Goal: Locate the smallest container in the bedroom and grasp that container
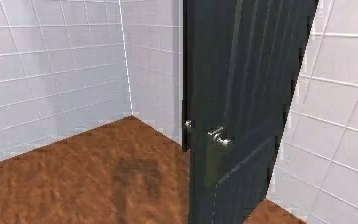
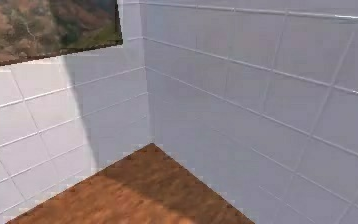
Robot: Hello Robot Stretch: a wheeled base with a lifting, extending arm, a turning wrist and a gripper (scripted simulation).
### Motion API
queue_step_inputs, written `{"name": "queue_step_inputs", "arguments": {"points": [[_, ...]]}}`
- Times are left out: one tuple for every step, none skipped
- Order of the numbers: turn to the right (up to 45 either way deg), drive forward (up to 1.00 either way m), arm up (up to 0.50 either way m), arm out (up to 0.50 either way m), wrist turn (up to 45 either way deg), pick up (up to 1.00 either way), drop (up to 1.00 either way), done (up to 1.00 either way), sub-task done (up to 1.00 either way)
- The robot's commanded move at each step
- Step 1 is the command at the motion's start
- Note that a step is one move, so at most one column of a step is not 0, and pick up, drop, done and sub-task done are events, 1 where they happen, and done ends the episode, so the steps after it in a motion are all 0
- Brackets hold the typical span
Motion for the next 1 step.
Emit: {"name": "queue_step_inputs", "arguments": {"points": [[-39.0, 0.0, 0.0, 0.0, 0.0, 0.0, 0.0, 0.0, 0.0]]}}
